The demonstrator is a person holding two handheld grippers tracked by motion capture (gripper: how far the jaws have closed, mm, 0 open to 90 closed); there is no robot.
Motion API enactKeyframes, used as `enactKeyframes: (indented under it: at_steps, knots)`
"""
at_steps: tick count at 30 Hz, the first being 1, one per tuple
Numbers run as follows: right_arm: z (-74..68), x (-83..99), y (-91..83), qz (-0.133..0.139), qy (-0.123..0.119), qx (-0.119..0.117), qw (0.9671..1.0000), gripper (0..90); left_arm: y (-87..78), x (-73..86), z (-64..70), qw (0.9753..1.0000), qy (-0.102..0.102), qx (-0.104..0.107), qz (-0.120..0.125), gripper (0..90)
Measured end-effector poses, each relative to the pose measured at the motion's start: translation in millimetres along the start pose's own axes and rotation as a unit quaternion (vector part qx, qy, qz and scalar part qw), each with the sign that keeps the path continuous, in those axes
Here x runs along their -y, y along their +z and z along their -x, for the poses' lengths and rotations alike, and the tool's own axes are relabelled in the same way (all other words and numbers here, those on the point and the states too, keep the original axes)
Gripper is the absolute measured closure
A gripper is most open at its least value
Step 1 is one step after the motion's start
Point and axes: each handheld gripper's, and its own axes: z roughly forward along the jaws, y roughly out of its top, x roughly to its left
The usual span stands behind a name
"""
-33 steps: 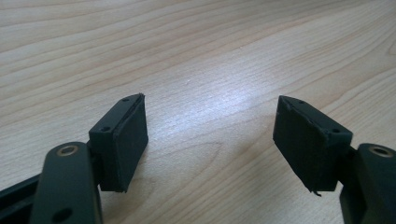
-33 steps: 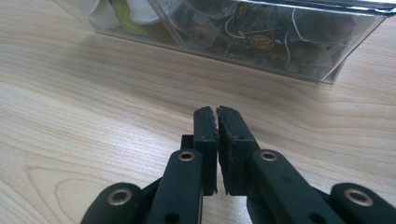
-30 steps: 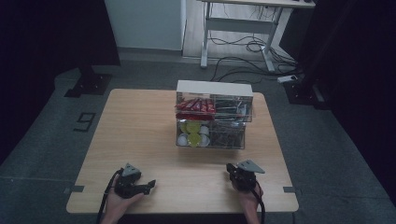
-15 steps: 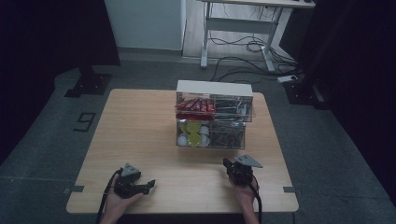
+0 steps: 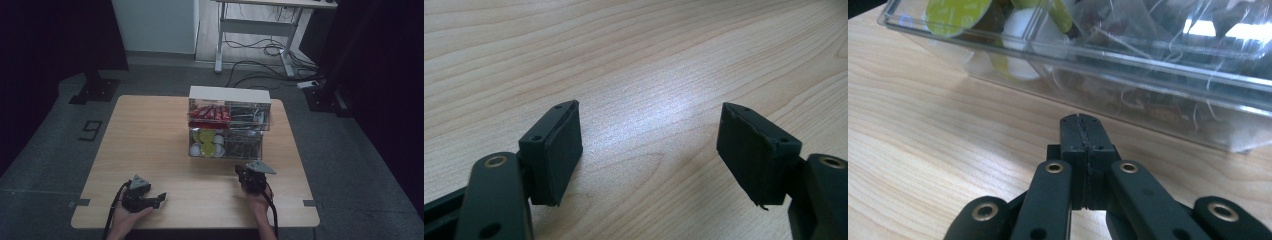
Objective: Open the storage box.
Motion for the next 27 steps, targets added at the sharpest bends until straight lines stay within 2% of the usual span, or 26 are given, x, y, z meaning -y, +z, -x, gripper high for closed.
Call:
enactKeyframes:
  at_steps: [14, 27]
  knots:
    - [-3.6, -8.8, 10.4, 0.003, -0.011, -0.001, 0.9999, 89.1, 0.0, 0.1, 0.0, 1.0, 0.003, 0.002, -0.001, 25.9]
    - [2.5, -12.2, 16.7, 0.003, 0.001, 0.001, 1.0, 89.2, 0.2, 0.3, 1.0, 1.0, 0.002, 0.001, -0.001, 25.3]
